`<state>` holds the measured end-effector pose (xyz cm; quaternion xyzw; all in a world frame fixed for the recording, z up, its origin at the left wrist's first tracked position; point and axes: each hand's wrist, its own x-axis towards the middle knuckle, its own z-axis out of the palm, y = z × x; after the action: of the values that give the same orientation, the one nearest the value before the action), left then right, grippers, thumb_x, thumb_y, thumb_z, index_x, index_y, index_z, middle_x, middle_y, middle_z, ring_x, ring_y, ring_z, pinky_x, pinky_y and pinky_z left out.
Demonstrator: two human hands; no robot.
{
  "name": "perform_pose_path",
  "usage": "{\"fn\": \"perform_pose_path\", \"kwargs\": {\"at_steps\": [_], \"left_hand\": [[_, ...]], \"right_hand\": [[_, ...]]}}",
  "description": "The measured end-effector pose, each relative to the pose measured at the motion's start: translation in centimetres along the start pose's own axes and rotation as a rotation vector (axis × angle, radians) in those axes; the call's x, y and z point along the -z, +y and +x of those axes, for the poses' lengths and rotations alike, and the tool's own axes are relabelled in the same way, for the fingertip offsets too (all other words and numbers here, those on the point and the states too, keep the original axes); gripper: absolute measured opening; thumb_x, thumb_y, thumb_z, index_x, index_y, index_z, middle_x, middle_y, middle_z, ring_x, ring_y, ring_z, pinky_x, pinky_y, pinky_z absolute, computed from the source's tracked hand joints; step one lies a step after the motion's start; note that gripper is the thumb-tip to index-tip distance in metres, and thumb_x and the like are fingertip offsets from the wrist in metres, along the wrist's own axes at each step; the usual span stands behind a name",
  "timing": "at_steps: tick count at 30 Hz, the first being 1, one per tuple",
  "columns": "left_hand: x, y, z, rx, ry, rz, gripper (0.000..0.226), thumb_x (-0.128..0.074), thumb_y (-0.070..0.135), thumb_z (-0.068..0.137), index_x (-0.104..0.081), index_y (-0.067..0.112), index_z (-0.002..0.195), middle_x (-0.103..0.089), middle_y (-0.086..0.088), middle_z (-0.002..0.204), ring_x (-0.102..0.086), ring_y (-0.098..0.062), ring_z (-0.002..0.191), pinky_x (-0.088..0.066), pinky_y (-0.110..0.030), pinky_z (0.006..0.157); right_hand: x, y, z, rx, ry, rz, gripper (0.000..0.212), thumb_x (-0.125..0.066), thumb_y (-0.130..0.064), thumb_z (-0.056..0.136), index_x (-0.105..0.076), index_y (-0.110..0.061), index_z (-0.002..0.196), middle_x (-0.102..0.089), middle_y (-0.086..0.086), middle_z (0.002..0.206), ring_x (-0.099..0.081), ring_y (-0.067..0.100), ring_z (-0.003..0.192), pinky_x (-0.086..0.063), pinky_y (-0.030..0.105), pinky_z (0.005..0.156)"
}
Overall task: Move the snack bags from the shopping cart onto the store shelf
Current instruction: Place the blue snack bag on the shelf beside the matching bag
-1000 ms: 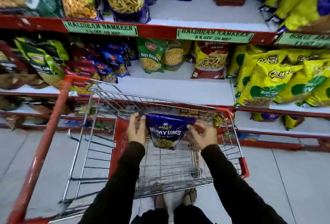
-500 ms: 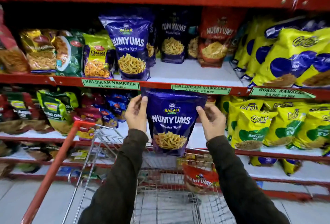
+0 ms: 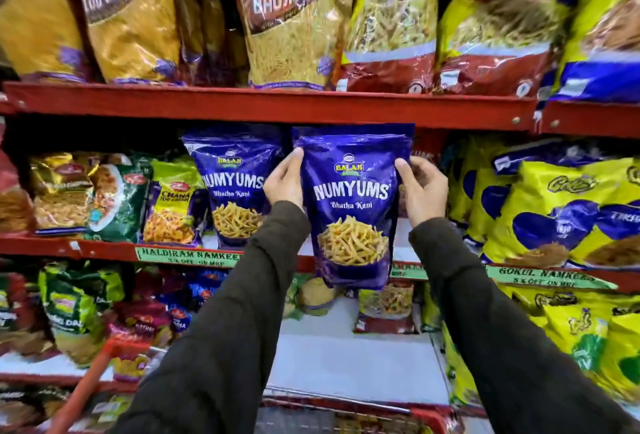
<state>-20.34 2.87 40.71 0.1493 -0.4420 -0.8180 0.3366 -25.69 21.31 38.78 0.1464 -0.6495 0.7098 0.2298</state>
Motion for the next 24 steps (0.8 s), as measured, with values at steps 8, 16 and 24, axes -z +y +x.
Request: {"fn": "perform_pose_path", "kwargs": {"at_steps": [8, 16, 24], "left_hand": [[-3.9, 0.1, 6.1, 0.098, 0.027, 0.159, 0.046, -0.054, 0.032, 0.093, -0.055, 0.006, 0.131, -0.055, -0.009, 0.140, -0.053, -0.023, 0.121, -0.037, -0.026, 0.103], [-4.0, -1.9, 8.8, 0.136, 0.134, 0.164, 0.045, -0.057, 0.036, 0.091, -0.059, 0.009, 0.127, -0.067, -0.016, 0.120, -0.058, -0.029, 0.110, -0.032, -0.032, 0.109], [-0.7, -6.9, 9.1, 0.089, -0.058, 0.261, 0.053, -0.038, 0.007, 0.096, -0.028, 0.015, 0.148, -0.032, -0.011, 0.155, -0.034, -0.027, 0.141, -0.030, -0.030, 0.104]], "right_hand": [[-3.1, 2.7, 7.2, -0.086, 0.038, -0.018, 0.022, -0.071, -0.039, 0.073, -0.070, -0.019, 0.084, -0.072, 0.002, 0.087, -0.065, 0.022, 0.086, -0.053, 0.049, 0.092], [-6.1, 5.4, 7.6, -0.355, -0.115, 0.108, 0.016, -0.065, -0.023, 0.087, -0.053, -0.022, 0.098, -0.058, 0.015, 0.119, -0.061, 0.029, 0.096, -0.060, 0.035, 0.065], [-6.8, 8.8, 4.3, -0.491, -0.298, 0.024, 0.064, -0.052, -0.059, 0.084, -0.035, -0.030, 0.138, -0.046, 0.002, 0.144, -0.043, 0.028, 0.133, -0.034, 0.051, 0.113]]}}
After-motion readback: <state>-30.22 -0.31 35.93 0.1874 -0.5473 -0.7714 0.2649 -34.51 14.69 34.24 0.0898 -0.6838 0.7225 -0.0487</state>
